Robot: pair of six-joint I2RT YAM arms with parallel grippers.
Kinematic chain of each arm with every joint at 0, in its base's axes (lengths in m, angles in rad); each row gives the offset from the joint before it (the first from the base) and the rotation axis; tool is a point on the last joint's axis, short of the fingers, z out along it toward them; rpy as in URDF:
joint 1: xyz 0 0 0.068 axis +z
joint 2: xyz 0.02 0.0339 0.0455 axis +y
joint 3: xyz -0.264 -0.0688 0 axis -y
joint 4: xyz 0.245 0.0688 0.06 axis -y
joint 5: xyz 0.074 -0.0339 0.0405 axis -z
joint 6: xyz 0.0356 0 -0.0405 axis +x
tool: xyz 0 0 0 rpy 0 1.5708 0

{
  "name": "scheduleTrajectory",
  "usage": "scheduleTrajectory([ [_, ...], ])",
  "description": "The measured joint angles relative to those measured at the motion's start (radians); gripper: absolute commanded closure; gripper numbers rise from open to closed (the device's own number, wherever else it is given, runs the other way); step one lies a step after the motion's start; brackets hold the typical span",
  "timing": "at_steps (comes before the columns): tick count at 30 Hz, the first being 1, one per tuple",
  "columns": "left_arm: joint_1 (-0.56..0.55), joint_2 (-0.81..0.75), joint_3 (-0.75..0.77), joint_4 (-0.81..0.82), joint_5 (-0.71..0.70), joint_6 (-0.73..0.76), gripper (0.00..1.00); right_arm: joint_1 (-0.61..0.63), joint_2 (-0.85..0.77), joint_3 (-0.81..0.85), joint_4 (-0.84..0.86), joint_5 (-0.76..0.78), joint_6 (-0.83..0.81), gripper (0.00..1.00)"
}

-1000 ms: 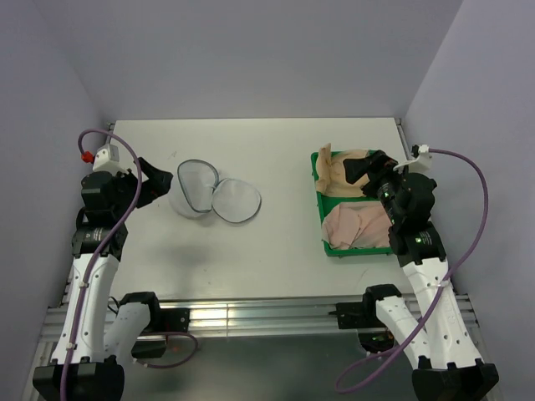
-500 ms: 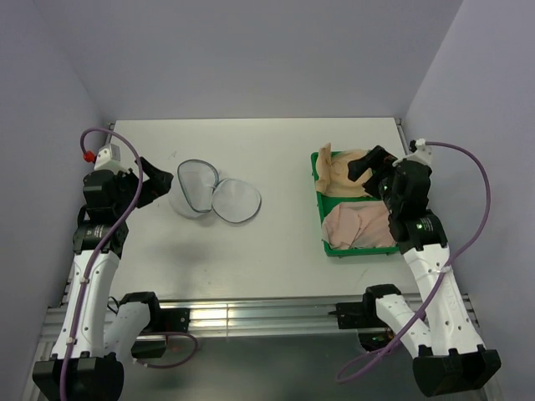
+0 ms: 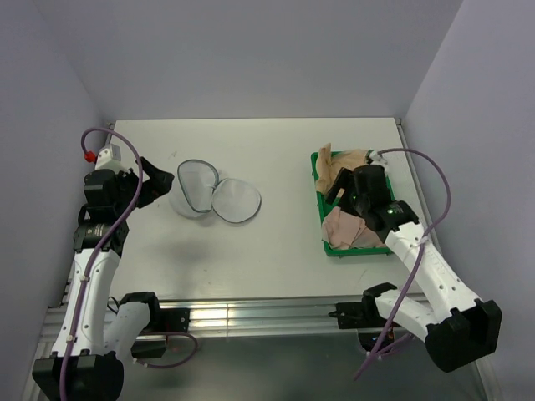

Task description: Place the bra in the laundry bag and zip it closed

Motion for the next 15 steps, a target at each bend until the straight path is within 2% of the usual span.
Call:
scheduleTrajectory([
  [5,0.000,0.002,0.000,0.000,0.008,-0.003,0.01,0.153,0.032,-0.052,-0.006,0.045,0.045,0.26],
  [15,0.000,0.004,0.000,0.000,0.024,-0.003,0.01,0.229,0.064,-0.170,-0.003,0.096,0.106,0.33],
])
